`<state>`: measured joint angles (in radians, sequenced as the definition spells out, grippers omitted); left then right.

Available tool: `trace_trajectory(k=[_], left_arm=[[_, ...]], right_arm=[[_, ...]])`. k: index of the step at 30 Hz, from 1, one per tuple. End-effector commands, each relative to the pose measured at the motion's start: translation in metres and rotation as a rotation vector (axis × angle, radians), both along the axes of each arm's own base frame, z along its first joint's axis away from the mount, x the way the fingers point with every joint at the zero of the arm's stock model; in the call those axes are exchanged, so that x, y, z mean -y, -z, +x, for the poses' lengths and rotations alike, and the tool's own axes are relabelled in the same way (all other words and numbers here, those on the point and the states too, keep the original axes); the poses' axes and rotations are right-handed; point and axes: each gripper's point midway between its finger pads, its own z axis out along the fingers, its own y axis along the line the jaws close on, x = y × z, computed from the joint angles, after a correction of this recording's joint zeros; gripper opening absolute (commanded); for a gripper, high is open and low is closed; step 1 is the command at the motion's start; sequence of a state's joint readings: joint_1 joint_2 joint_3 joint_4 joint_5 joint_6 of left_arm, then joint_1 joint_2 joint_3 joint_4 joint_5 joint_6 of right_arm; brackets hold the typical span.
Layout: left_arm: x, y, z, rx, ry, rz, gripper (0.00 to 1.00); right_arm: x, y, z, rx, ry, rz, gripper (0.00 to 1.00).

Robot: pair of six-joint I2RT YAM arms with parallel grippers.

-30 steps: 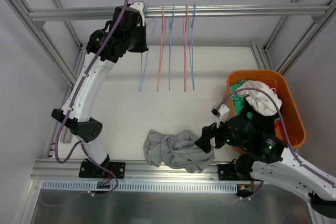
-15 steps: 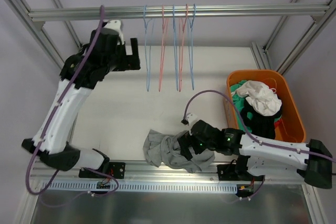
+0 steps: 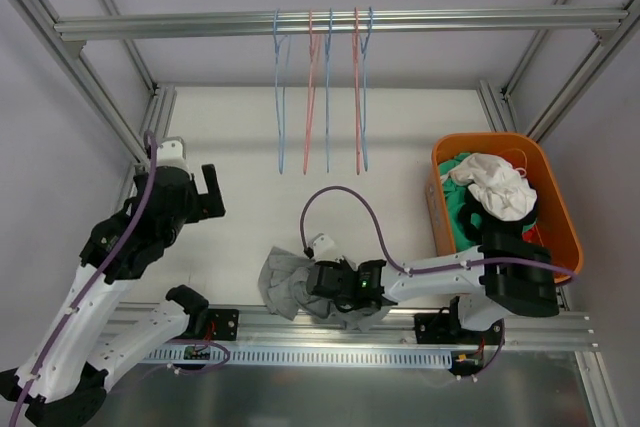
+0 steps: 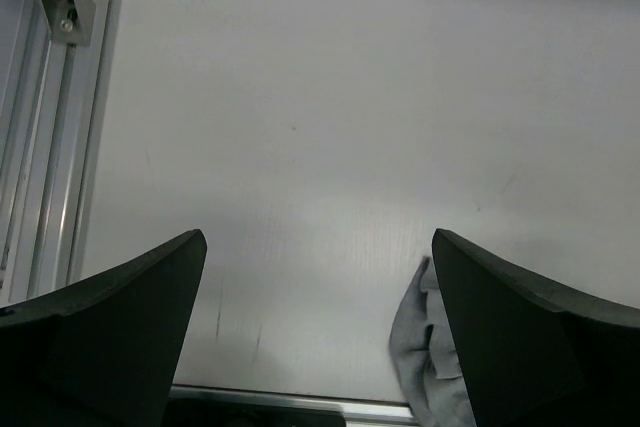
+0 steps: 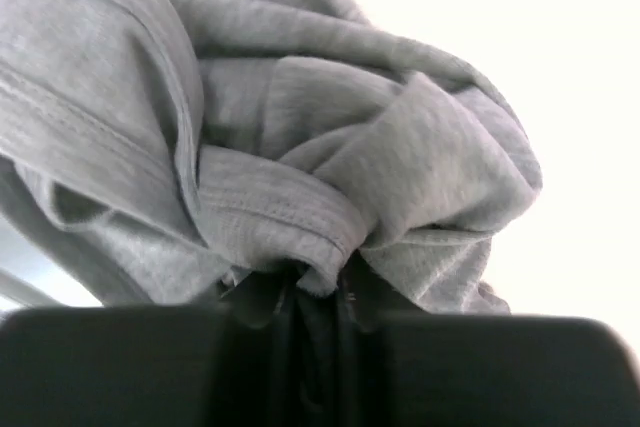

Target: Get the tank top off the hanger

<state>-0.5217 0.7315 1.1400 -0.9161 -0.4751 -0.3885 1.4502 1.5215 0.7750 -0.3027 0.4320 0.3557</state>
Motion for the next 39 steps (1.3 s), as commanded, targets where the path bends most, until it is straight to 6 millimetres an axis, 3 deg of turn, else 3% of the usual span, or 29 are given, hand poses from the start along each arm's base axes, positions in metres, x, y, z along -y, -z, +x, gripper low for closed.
trace_trajectory(k=[1, 2, 3, 4, 5, 7, 8, 9, 11, 13, 18, 19, 23, 27, 30, 31, 32, 36, 38, 39], left_arm=[[-0.010, 0.030, -0.004, -0.009, -0.069, -0.006, 0.98], [-0.010, 0.036, -0.004, -0.002, -0.076, -0.021, 0.99], [-0.010, 0.040, -0.008, 0.016, -0.077, -0.042, 0.99], [-0.010, 0.056, -0.008, -0.007, -0.077, -0.038, 0.99], [-0.008, 0.057, -0.009, 0.002, -0.063, -0.046, 0.99], [-0.006, 0.048, -0.009, 0.035, -0.048, -0.066, 0.99], [-0.008, 0.046, -0.009, 0.043, -0.059, -0.066, 0.99], [-0.009, 0.044, -0.009, 0.056, -0.062, -0.066, 0.99], [-0.013, 0.044, -0.009, 0.061, -0.069, -0.052, 0.99], [-0.013, 0.045, -0.010, 0.063, -0.062, -0.052, 0.99], [-0.014, 0.041, -0.012, 0.084, -0.063, -0.057, 0.99], [-0.014, 0.041, -0.012, 0.083, -0.061, -0.057, 0.99], [-0.014, 0.040, -0.013, 0.089, -0.054, -0.064, 0.99], [-0.016, 0.036, -0.016, 0.115, -0.057, -0.079, 0.99], [-0.018, 0.033, -0.018, 0.133, -0.065, -0.087, 0.99], [-0.019, 0.033, -0.018, 0.136, -0.066, -0.088, 0.99], [-0.018, 0.034, -0.018, 0.134, -0.065, -0.088, 0.99], [-0.017, 0.035, -0.017, 0.128, -0.060, -0.084, 0.99], [-0.016, 0.036, -0.016, 0.122, -0.055, -0.083, 0.99], [-0.016, 0.035, -0.015, 0.123, -0.055, -0.079, 0.99]], right_arm=[[-0.004, -0.019, 0.002, 0.102, 0.031, 0.053, 0.00], [-0.006, -0.044, 0.007, 0.146, 0.028, 0.117, 0.00], [-0.006, -0.056, 0.008, 0.161, 0.026, 0.148, 0.00], [-0.005, -0.070, 0.011, 0.180, 0.022, 0.179, 0.00], [-0.005, -0.089, 0.016, 0.216, 0.032, 0.209, 0.00], [0.020, -0.116, 0.029, 0.256, 0.079, 0.196, 0.00], [0.043, -0.122, 0.036, 0.287, 0.106, 0.127, 0.00], [0.052, -0.144, 0.043, 0.309, 0.144, 0.160, 0.00], [0.074, -0.161, 0.051, 0.337, 0.182, 0.142, 0.00], [0.112, -0.180, 0.053, 0.340, 0.217, 0.105, 0.00], [0.162, -0.222, 0.054, 0.360, 0.279, 0.140, 0.00], [0.172, -0.239, 0.056, 0.383, 0.306, 0.183, 0.00], [0.212, -0.275, 0.071, 0.474, 0.365, 0.114, 0.00], [0.253, -0.310, 0.095, 0.536, 0.538, 0.004, 0.00], [0.273, -0.329, 0.118, 0.533, 0.646, -0.001, 0.00], [0.263, -0.329, 0.122, 0.490, 0.613, 0.069, 0.00], [0.286, -0.342, 0.131, 0.521, 0.733, 0.086, 0.00], [0.308, -0.344, 0.159, 0.463, 0.864, 0.140, 0.00], [0.317, -0.334, 0.180, 0.429, 0.930, 0.155, 0.00], [0.320, -0.316, 0.188, 0.397, 0.950, 0.143, 0.00]])
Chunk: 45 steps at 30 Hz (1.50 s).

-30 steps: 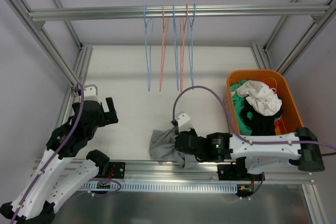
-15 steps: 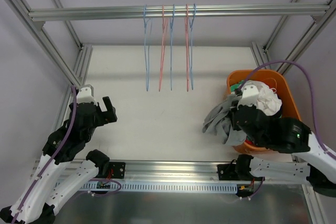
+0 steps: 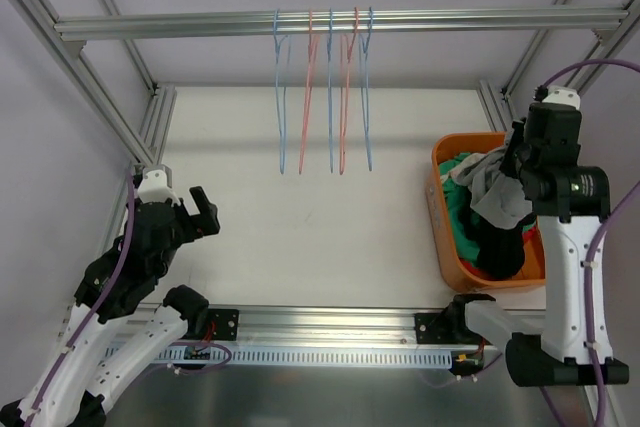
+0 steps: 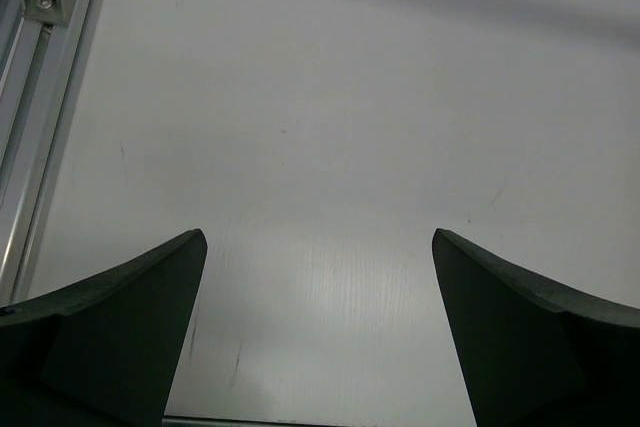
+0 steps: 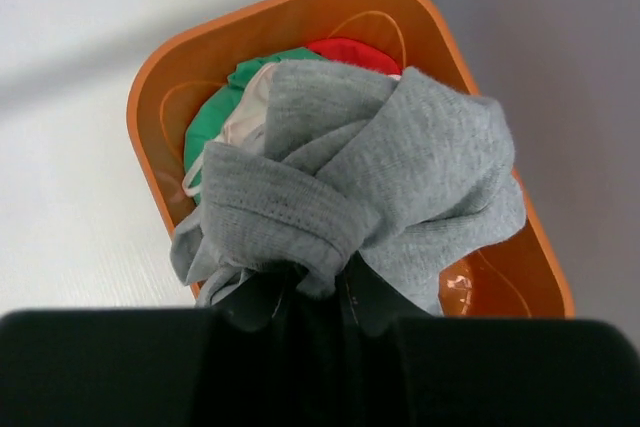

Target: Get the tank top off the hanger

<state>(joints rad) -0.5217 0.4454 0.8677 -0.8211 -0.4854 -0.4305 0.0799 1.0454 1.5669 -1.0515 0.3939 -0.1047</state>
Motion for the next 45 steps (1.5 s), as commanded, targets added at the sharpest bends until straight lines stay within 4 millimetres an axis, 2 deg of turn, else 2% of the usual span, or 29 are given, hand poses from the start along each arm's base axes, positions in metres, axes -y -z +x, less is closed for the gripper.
trace_trajectory(k=[1, 3, 4, 6, 8, 10, 11, 14, 16, 17, 20, 21, 22, 23, 24, 25, 26, 27, 28, 30, 32, 34, 36, 38, 39, 41, 42, 44, 45], left_arm=[[-0.002, -0.005, 0.008, 0.022, -0.026, 0.006, 0.99], [-0.001, -0.005, 0.007, 0.022, -0.022, 0.005, 0.99], [-0.001, -0.005, 0.007, 0.023, -0.022, 0.004, 0.99], [-0.002, -0.006, 0.006, 0.031, -0.021, 0.000, 0.99], [-0.001, -0.007, 0.006, 0.037, -0.015, -0.005, 0.99], [-0.001, -0.007, 0.006, 0.038, -0.011, -0.005, 0.99], [0.001, -0.007, 0.006, 0.035, -0.006, -0.006, 0.99], [0.002, -0.006, 0.007, 0.030, 0.002, -0.006, 0.99], [0.003, -0.006, 0.007, 0.030, 0.004, -0.005, 0.99], [0.003, -0.005, 0.007, 0.027, 0.004, -0.003, 0.99], [0.003, -0.005, 0.008, 0.027, 0.002, -0.008, 0.99], [0.003, -0.007, 0.008, 0.030, -0.006, -0.013, 0.99], [0.002, -0.008, 0.008, 0.032, -0.013, -0.018, 0.99], [-0.001, -0.008, 0.009, 0.031, -0.029, -0.021, 0.99], [-0.002, -0.010, 0.010, 0.032, -0.038, -0.028, 0.99], [-0.003, -0.010, 0.010, 0.029, -0.049, -0.034, 0.99], [-0.007, -0.008, 0.012, 0.020, -0.074, -0.041, 0.99], [-0.009, -0.010, 0.014, 0.020, -0.087, -0.044, 0.99], [-0.012, -0.010, 0.015, 0.018, -0.106, -0.044, 0.99], [-0.021, -0.010, 0.020, 0.001, -0.155, -0.038, 0.99], [-0.026, -0.010, 0.023, -0.013, -0.185, -0.033, 0.99], [-0.037, -0.016, 0.026, -0.009, -0.237, -0.029, 0.99], [-0.042, -0.022, 0.030, -0.008, -0.252, -0.022, 0.99], [-0.048, -0.027, 0.030, -0.003, -0.270, -0.015, 0.99], [-0.048, -0.029, 0.029, 0.003, -0.265, -0.010, 0.99], [-0.048, -0.030, 0.027, 0.010, -0.248, 0.004, 0.99], [-0.047, -0.027, 0.026, 0.005, -0.239, 0.013, 0.98], [-0.045, -0.024, 0.025, -0.008, -0.199, 0.041, 0.99], [-0.043, -0.023, 0.023, -0.011, -0.178, 0.049, 0.99]], right_arm=[[-0.009, 0.022, 0.045, -0.005, -0.054, 0.099, 0.00], [-0.002, 0.050, 0.063, -0.045, -0.016, 0.147, 0.00], [-0.004, 0.088, 0.078, -0.100, -0.003, 0.182, 0.00], [-0.005, 0.129, 0.089, -0.143, 0.009, 0.237, 0.00], [-0.003, 0.190, 0.093, -0.233, 0.071, 0.285, 0.00], [-0.004, 0.224, 0.092, -0.294, 0.096, 0.313, 0.00], [-0.005, 0.251, 0.087, -0.345, 0.110, 0.322, 0.00], [-0.007, 0.285, 0.073, -0.390, 0.151, 0.348, 0.00], [-0.006, 0.291, 0.069, -0.388, 0.170, 0.351, 0.01], [-0.005, 0.289, 0.068, -0.382, 0.176, 0.350, 0.04], [-0.002, 0.257, 0.073, -0.297, 0.169, 0.350, 0.25], [0.000, 0.228, 0.085, -0.226, 0.156, 0.345, 0.43], [0.000, 0.218, 0.081, -0.238, 0.147, 0.335, 0.53], [0.001, 0.204, 0.085, -0.217, 0.139, 0.327, 0.71], [0.003, 0.191, 0.087, -0.201, 0.132, 0.317, 0.78], [0.006, 0.166, 0.090, -0.175, 0.129, 0.295, 0.84], [0.009, 0.155, 0.092, -0.163, 0.129, 0.279, 0.93], [0.011, 0.145, 0.092, -0.153, 0.133, 0.271, 0.96], [0.015, 0.127, 0.091, -0.126, 0.139, 0.253, 0.96], [0.018, 0.110, 0.087, -0.095, 0.145, 0.237, 1.00], [0.018, 0.089, 0.075, -0.051, 0.136, 0.224, 1.00], [0.019, 0.077, 0.062, -0.026, 0.136, 0.209, 1.00], [0.017, 0.056, 0.043, 0.034, 0.114, 0.194, 0.99], [0.000, 0.047, 0.026, 0.046, 0.007, 0.214, 0.99], [-0.007, 0.036, 0.010, 0.095, -0.040, 0.208, 0.99], [-0.022, 0.029, -0.010, 0.130, -0.123, 0.220, 0.99], [-0.022, 0.020, -0.029, 0.172, -0.151, 0.172, 0.99], [-0.023, 0.019, -0.054, 0.163, -0.187, 0.118, 0.99], [-0.013, 0.011, -0.075, 0.192, -0.152, 0.045, 0.99]])
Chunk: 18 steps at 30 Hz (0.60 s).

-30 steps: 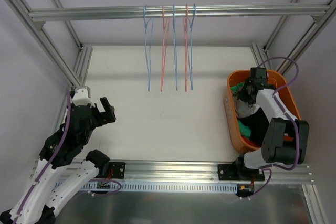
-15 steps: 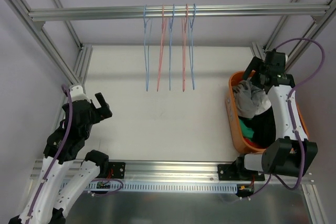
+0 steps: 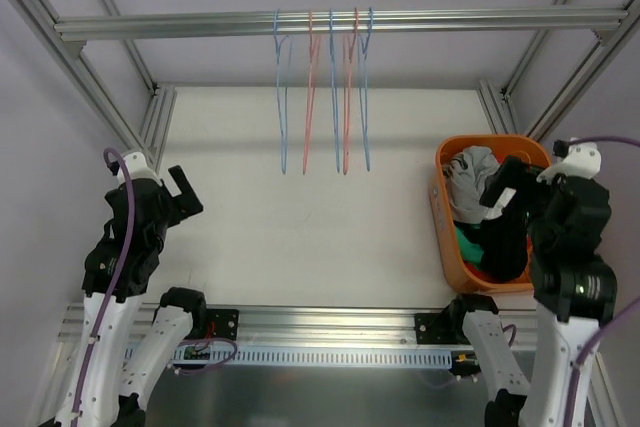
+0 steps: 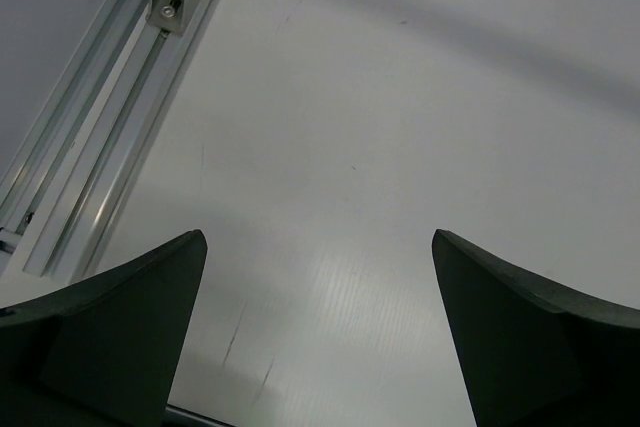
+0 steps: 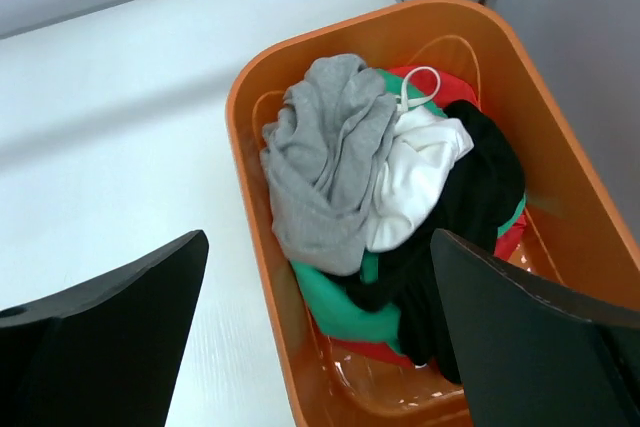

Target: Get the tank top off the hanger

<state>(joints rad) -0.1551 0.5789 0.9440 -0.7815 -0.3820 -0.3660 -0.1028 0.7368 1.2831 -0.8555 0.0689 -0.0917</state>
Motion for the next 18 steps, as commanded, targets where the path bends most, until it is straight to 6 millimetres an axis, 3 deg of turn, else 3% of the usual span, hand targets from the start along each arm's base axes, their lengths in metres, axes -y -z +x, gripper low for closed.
trace_trajectory(k=[1, 5, 9, 14, 18], left_arm=[[0.008, -0.009, 0.000, 0.021, 0.101, 0.035, 0.99], [0.019, -0.012, -0.019, 0.088, 0.178, 0.007, 0.99], [0.023, -0.029, -0.040, 0.180, 0.239, 0.017, 0.99], [0.014, -0.056, -0.066, 0.253, 0.224, 0.045, 0.99], [0.020, -0.054, -0.078, 0.254, 0.281, 0.057, 0.99]], right_arm=[[-0.004, 0.000, -0.055, -0.006, -0.096, -0.159, 0.99], [-0.015, 0.007, -0.096, 0.038, -0.216, -0.189, 0.99], [-0.008, 0.030, -0.126, -0.019, -0.235, -0.192, 0.99], [-0.009, 0.036, -0.141, -0.039, -0.255, -0.171, 0.99], [0.000, 0.036, -0.147, -0.036, -0.209, -0.183, 0.99]])
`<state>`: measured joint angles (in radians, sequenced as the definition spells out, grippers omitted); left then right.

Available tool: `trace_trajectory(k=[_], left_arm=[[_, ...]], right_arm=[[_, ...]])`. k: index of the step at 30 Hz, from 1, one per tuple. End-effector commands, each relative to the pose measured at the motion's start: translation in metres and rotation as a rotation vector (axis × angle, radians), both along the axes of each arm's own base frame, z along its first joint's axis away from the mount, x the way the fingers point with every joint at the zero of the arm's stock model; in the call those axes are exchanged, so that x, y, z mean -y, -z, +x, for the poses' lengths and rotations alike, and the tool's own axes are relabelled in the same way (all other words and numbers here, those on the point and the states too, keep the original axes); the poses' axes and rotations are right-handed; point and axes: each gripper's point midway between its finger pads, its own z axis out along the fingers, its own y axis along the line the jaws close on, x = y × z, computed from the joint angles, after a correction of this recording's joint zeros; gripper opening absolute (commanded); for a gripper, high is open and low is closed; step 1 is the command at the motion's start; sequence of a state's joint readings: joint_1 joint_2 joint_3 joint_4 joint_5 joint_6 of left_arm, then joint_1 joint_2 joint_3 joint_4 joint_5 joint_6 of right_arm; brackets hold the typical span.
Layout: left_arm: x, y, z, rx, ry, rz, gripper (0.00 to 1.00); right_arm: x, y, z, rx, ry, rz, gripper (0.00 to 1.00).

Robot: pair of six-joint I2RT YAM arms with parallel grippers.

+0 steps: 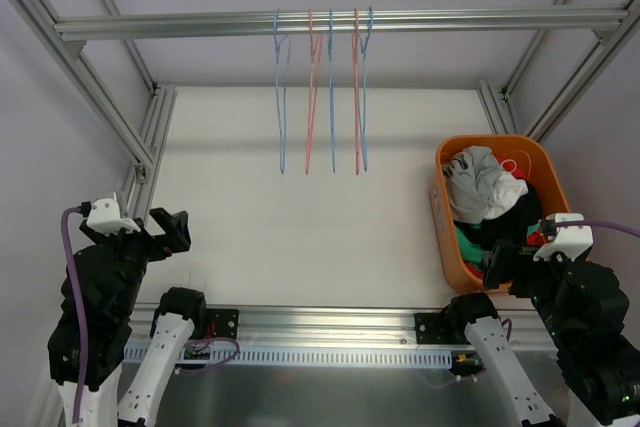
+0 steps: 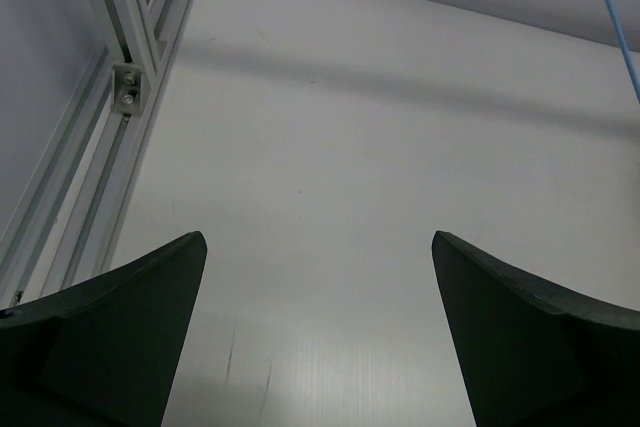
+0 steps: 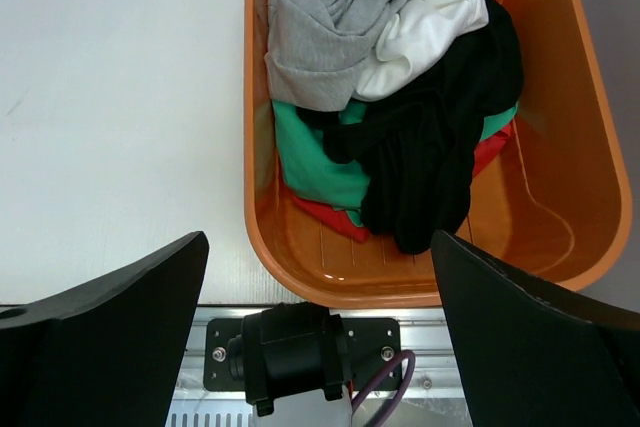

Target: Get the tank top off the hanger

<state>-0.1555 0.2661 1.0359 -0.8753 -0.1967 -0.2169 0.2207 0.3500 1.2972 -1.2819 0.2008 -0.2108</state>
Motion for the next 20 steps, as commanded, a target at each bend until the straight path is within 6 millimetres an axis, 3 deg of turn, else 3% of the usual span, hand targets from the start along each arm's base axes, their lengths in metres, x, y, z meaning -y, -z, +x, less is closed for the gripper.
trace_trajectory(k=[1, 8, 20], left_arm=[[0.0020, 0.0046, -0.0152, -0.008, 0.046, 0.046, 0.99], [0.0004, 0.0105, -0.0233, 0.006, 0.048, 0.053, 0.99], [0.0056, 0.0133, -0.0201, -0.011, 0.070, 0.042, 0.99]], right_arm=[[0.0113, 0.0009, -0.0116, 0.004, 0.042, -0.019, 0.99], [0.0139, 0.0078, -0.0135, 0.005, 0.053, -0.025, 0.99], [0.0165, 0.0084, -0.0110, -0.006, 0.076, -0.029, 1.00]])
